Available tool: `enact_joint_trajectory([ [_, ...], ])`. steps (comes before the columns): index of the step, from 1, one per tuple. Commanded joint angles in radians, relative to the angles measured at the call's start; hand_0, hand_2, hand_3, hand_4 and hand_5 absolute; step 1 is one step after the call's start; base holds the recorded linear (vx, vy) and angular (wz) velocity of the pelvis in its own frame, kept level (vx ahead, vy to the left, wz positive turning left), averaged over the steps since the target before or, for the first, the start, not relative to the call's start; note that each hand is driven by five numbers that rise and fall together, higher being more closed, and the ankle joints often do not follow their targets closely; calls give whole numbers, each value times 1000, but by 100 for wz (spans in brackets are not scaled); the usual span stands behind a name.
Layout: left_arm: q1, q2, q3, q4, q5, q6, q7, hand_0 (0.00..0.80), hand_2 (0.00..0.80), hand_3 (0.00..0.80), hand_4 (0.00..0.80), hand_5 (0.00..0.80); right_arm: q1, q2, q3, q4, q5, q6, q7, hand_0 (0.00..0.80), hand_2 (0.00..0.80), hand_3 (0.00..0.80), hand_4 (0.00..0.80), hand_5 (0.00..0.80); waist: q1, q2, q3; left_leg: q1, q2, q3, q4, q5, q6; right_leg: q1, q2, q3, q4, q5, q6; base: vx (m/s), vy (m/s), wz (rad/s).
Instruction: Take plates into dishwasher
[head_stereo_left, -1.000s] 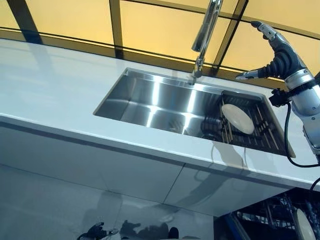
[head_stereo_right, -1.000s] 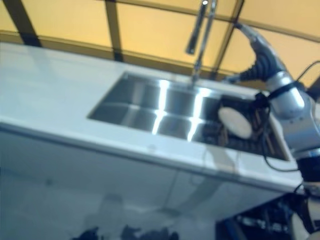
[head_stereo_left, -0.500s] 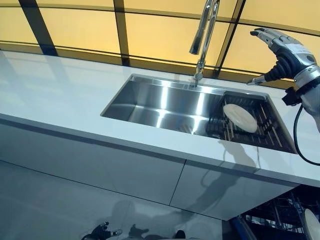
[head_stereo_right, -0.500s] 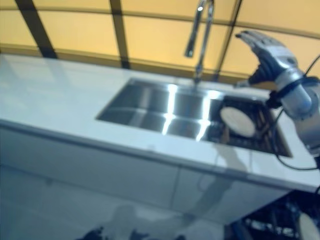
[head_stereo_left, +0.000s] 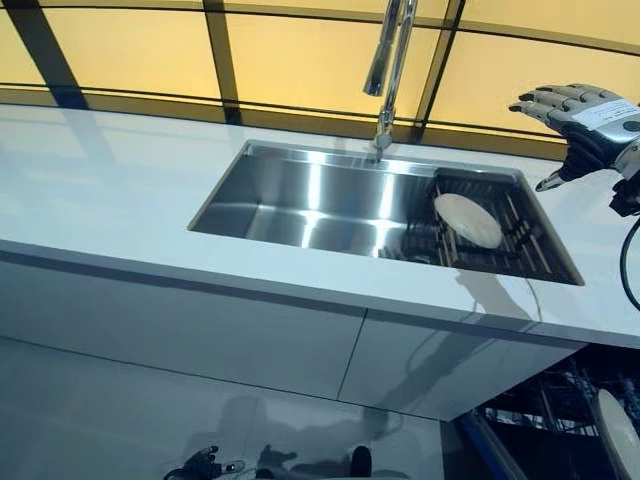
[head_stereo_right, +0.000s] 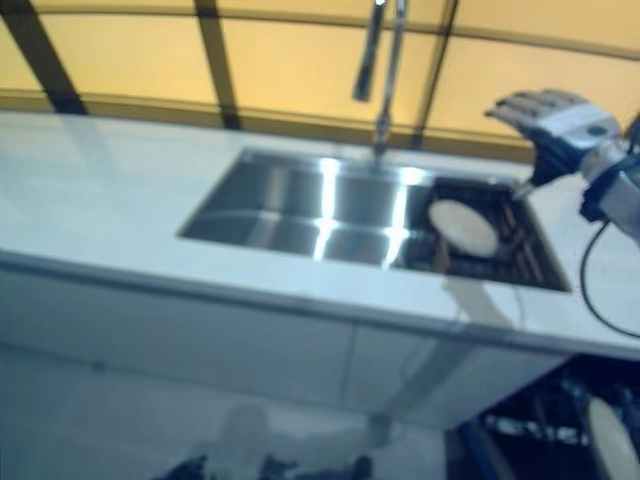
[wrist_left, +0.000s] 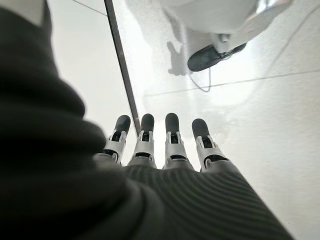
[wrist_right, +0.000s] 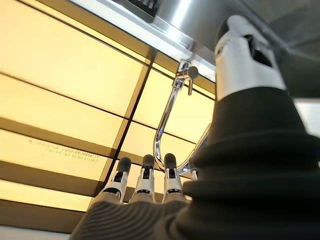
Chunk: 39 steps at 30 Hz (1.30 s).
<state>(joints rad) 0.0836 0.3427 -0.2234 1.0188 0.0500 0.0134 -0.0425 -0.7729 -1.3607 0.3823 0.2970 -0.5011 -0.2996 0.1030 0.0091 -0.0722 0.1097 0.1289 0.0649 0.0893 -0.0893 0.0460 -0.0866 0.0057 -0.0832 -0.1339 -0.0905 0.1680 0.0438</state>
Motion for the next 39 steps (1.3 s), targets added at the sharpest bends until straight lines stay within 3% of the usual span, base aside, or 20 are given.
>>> enact_joint_trajectory([
  [1,-40,51,-57,4,-35,-15,7,0,0,0,0,0,-127,-43,106,42,-38,-50,-3,0,0,0,0,0,14,-46,-37,-64,-47,15,2,-29,32,83,32,-29,3,-108,65,13,86,-19],
  [8,-24,52,-71,28,-18,-23,-8,0,0,0,0,0,-318,-13,323,119,-220,-99,-13,0,0,0,0,0,15,-53,-50,-61,-58,34,2,-43,51,67,23,-12,3,-98,76,12,73,-9],
  [15,-44,65,-82,30,17,-13,-33,0,0,0,0,0,-326,21,360,82,-410,-164,-34,0,0,0,0,0,27,-57,-51,-62,-65,39,2,-51,62,68,6,-24,3,-93,87,6,17,-5],
  [19,-51,68,-96,36,22,-24,-38,0,0,0,0,0,-340,59,392,72,-431,-176,1,0,0,0,0,0,38,-57,-50,-59,-69,34,2,-53,66,70,0,-28,3,-91,91,0,0,0],
  [22,-45,67,-101,22,25,-24,-41,0,0,0,0,0,-333,87,390,93,-341,-114,58,0,0,0,0,0,49,-55,-46,-62,-71,25,2,-53,68,69,-3,-33,3,-89,93,0,0,0],
  [27,-40,66,-87,18,30,-21,-43,0,0,0,0,0,-249,159,286,168,-21,111,153,0,0,0,0,0,59,-45,-30,-70,-75,6,2,-51,72,63,-7,-32,3,-86,95,-32,19,-3],
  [39,-66,55,-73,46,24,-35,-35,0,0,0,0,0,-60,351,40,286,298,379,181,0,0,0,0,0,61,-26,4,-59,-80,5,2,-61,81,68,-23,-39,8,-80,99,-3,8,3],
])
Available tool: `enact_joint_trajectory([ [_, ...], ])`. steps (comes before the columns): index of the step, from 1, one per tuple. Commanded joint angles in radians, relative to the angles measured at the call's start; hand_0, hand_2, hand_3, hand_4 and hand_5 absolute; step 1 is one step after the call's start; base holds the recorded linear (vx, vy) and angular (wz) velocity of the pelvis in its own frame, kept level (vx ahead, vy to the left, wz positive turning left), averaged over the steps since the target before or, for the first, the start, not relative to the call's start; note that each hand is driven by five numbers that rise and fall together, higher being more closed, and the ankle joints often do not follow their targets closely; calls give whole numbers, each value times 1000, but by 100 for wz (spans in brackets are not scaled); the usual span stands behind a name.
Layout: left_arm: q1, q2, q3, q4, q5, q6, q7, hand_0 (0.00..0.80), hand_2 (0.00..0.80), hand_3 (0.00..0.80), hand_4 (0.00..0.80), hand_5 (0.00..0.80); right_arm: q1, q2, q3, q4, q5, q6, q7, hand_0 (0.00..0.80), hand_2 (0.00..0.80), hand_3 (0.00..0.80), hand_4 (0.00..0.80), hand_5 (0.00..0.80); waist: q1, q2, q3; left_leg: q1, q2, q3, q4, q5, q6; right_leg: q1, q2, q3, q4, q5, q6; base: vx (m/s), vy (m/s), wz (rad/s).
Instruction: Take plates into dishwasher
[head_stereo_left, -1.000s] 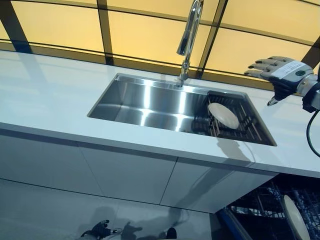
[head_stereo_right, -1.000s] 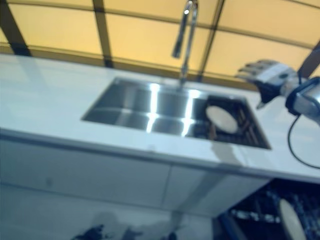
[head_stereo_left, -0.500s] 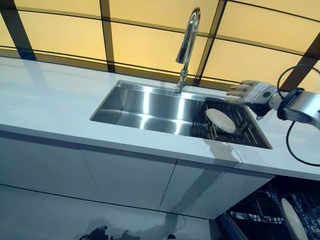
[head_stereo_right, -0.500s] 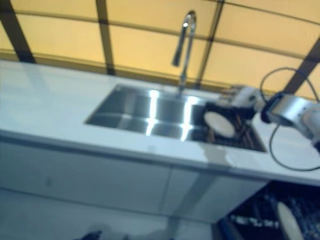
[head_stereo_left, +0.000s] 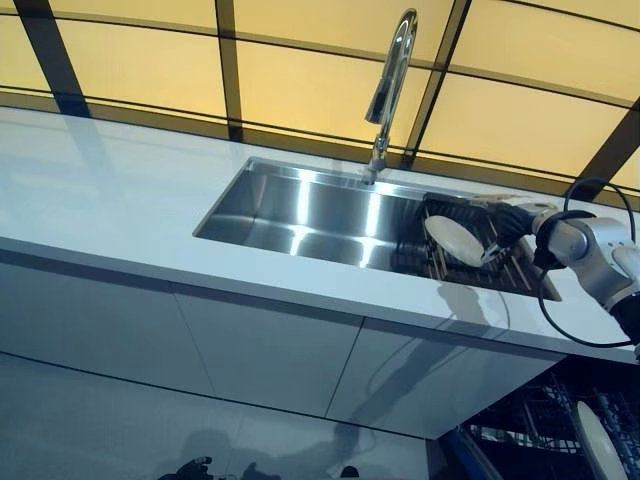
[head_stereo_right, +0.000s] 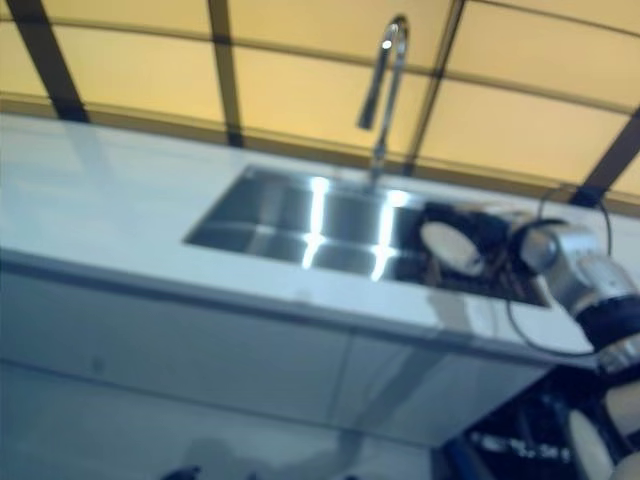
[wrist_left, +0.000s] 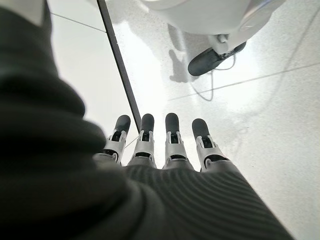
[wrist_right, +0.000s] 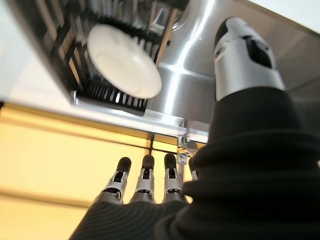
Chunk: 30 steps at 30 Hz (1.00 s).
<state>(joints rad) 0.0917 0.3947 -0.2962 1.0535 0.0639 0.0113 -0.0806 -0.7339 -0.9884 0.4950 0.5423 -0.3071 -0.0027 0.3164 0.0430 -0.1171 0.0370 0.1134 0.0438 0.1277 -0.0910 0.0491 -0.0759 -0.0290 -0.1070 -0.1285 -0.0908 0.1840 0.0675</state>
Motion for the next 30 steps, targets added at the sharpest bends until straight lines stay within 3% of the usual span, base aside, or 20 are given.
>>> enact_joint_trajectory([
  [1,-72,3,-1,9,9,-36,3,0,0,0,0,0,-88,-6,-96,61,167,113,-52,0,0,0,0,0,29,21,78,-42,-59,-33,4,-66,71,103,0,-44,9,-96,75,0,0,0],
  [5,-72,1,-2,2,3,-33,1,0,0,0,0,0,-50,25,-157,87,243,164,-53,0,0,0,0,0,28,25,82,-41,-59,-32,4,-67,72,103,0,-42,10,-97,75,15,4,3],
  [21,-64,9,-7,-5,-6,-44,4,0,0,0,0,0,23,63,-196,98,237,165,-153,0,0,0,0,0,29,34,109,-47,-57,-35,4,-65,77,86,-3,-29,21,-92,80,3,-4,0],
  [30,-99,30,-26,-43,-39,-39,13,0,0,0,0,0,-14,62,-180,122,254,153,-276,0,0,0,0,0,42,57,182,-100,-53,-59,4,-45,83,23,-4,-29,73,-108,76,-43,-50,3],
])
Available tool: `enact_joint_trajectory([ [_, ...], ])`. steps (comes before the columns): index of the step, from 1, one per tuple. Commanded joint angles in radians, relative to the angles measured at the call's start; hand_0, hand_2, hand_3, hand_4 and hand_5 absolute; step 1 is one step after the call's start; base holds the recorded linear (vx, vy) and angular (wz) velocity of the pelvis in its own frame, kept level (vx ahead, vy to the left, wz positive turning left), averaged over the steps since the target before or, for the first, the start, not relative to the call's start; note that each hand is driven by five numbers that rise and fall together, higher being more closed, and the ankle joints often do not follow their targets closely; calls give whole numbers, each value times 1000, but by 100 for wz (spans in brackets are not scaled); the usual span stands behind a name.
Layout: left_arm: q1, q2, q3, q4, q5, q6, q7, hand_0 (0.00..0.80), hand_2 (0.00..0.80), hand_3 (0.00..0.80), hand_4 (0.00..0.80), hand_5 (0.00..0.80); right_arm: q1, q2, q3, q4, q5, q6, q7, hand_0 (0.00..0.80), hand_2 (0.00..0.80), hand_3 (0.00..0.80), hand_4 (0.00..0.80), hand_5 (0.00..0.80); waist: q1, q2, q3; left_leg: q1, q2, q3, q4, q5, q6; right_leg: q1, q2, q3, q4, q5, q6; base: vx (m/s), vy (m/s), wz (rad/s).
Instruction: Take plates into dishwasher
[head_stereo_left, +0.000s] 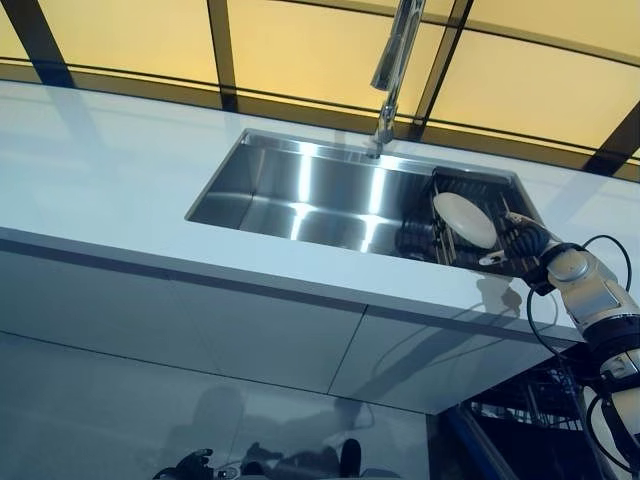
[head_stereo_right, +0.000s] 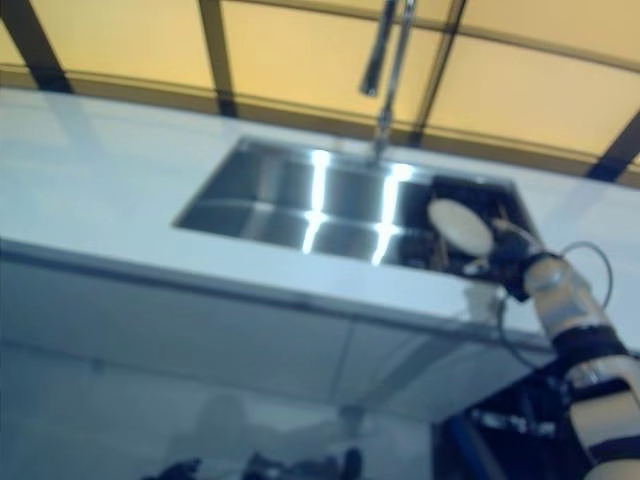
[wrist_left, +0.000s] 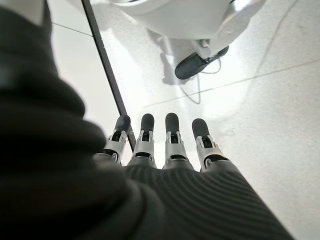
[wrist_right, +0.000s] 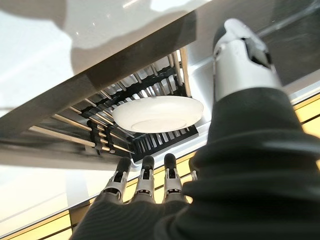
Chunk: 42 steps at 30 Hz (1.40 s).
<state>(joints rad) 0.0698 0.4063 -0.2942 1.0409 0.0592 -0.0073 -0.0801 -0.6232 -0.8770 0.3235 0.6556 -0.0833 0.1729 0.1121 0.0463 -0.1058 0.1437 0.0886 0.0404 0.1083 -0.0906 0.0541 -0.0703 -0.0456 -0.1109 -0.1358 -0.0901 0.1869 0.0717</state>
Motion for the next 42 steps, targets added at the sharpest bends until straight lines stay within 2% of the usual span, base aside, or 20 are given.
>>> enact_joint_trajectory([
  [1,-80,18,-30,-31,-37,-23,13,0,0,0,0,0,-131,-49,-6,13,33,-23,-78,0,0,0,0,0,40,48,81,-80,-49,-42,3,-48,77,36,0,-22,74,-112,70,-50,-71,9],
  [22,-107,13,-92,-85,-80,-39,23,0,0,0,0,0,-287,-117,66,57,63,25,-203,0,0,0,0,0,64,71,153,-140,-30,-85,3,-11,39,20,36,-61,56,-135,21,21,-64,6],
  [28,-98,17,-91,-89,-86,-35,26,0,0,0,0,0,-294,-155,50,62,78,55,-223,0,0,0,0,0,62,62,148,-136,-23,-87,3,-9,30,29,43,-70,51,-139,15,20,-41,6],
  [42,-86,17,-83,-89,-87,-27,28,0,0,0,0,0,-237,-203,-2,110,31,66,-223,0,0,0,0,0,55,54,132,-120,-12,-77,3,-9,19,46,49,-79,55,-149,10,10,-7,1],
])
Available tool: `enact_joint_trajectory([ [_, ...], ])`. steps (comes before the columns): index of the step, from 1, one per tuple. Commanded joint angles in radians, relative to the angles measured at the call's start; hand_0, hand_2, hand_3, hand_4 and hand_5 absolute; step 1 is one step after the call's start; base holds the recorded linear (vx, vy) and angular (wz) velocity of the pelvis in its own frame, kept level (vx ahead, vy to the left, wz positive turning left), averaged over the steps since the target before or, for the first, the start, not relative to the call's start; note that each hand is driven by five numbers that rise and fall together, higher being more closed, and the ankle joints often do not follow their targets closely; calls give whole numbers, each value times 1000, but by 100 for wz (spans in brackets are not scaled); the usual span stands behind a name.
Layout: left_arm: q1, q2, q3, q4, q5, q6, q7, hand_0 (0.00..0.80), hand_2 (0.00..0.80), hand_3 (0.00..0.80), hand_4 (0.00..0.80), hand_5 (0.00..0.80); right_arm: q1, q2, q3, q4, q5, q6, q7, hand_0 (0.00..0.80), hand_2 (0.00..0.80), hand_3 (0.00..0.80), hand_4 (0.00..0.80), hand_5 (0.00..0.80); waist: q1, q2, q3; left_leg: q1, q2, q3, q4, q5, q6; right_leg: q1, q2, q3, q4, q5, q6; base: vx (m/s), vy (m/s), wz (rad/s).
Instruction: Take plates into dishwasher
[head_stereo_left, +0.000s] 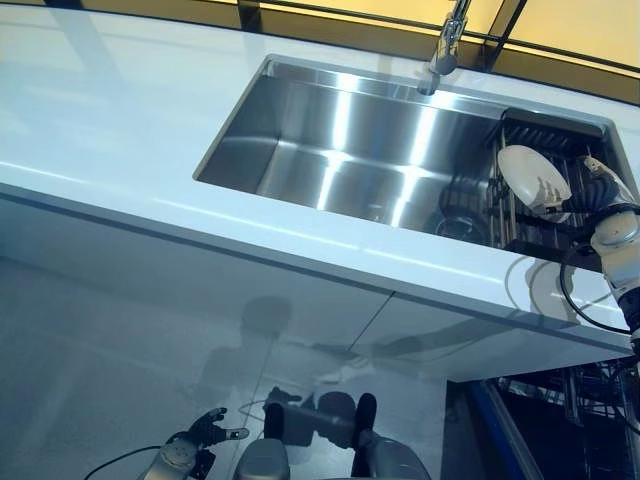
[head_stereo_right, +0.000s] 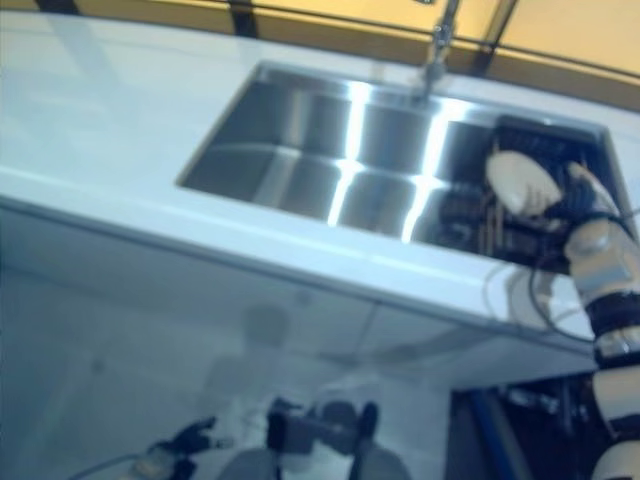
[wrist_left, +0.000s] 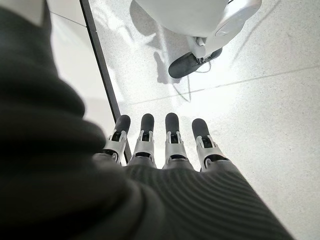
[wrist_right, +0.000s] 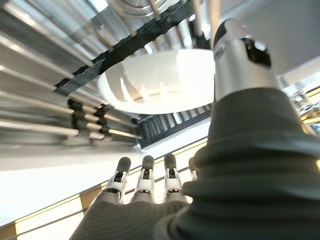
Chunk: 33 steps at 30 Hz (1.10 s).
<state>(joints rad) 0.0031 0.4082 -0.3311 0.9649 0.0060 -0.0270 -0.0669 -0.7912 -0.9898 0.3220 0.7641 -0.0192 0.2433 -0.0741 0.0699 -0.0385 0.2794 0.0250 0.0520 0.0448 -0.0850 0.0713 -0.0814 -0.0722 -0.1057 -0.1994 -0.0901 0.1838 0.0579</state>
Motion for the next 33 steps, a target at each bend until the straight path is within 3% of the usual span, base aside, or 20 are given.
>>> enact_joint_trajectory([
  [1,-19,16,-44,-15,-34,-7,15,0,0,0,0,0,-59,-93,-6,1,-46,-5,-31,0,0,0,0,0,31,-14,-5,-56,-22,-12,-2,-26,29,74,44,-15,55,-146,25,0,0,0],
  [11,-16,17,-35,-17,-28,-8,16,0,0,0,0,0,0,-82,-23,-24,-64,-18,-1,0,0,0,0,0,30,-15,-5,-51,-20,-10,-2,-26,29,76,42,-18,64,-153,25,0,0,0],
  [33,-45,22,-53,-27,-54,-27,24,0,0,0,0,0,-23,-17,16,40,-85,-30,-27,0,0,0,0,0,43,17,53,-91,-24,-25,2,-14,35,29,33,-38,99,-160,19,-2,-1,3],
])
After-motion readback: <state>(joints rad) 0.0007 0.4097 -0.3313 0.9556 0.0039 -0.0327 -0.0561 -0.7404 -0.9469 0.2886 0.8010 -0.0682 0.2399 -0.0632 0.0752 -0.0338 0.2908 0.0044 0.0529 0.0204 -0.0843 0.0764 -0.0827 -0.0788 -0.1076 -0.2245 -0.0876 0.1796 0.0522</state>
